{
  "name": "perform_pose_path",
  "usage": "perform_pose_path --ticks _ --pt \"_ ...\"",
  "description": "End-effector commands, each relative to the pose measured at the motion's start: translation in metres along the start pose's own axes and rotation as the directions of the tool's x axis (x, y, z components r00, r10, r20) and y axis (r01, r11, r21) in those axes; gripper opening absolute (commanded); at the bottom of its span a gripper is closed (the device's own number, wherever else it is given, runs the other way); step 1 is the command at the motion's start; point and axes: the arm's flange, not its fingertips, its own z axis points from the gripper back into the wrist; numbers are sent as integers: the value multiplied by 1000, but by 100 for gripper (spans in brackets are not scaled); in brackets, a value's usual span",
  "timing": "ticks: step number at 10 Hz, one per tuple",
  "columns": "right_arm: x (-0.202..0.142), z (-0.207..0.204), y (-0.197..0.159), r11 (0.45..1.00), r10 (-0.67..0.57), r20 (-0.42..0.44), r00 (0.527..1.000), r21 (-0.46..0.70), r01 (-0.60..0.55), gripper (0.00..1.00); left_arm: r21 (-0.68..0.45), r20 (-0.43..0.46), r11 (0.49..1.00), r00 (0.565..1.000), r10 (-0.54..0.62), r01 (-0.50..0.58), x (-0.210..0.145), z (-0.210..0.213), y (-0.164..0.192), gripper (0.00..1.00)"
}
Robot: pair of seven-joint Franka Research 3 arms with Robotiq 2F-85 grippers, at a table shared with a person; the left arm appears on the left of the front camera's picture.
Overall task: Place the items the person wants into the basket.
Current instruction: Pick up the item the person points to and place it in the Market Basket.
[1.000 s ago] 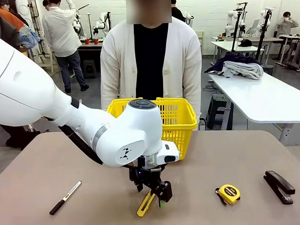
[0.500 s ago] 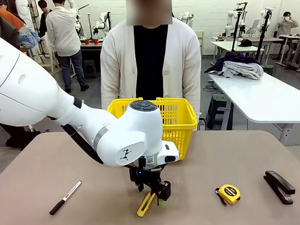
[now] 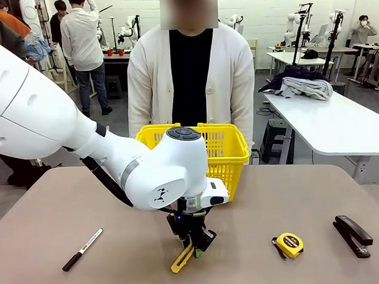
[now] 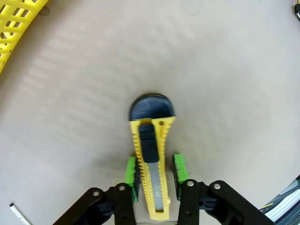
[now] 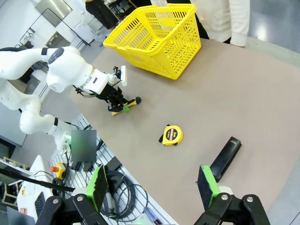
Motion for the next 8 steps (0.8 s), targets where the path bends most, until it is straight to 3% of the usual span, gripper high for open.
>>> perform_pose_path --ticks 1,5,6,8 --pt "0 -1 -1 1000 12 19 1000 20 -12 100 27 17 999 999 30 -31 5 -4 -6 0" --pt "0 -1 -1 1000 12 19 1000 20 -12 100 23 22 1000 1000 19 -20 2 1 -6 0" --pt "0 -1 -1 1000 12 19 1000 20 -12 100 12 5 1000 1000 12 -12 1 9 -4 11" --pt "0 -1 -1 1000 12 19 1000 20 -12 100 4 19 999 999 -36 36 -17 78 5 11"
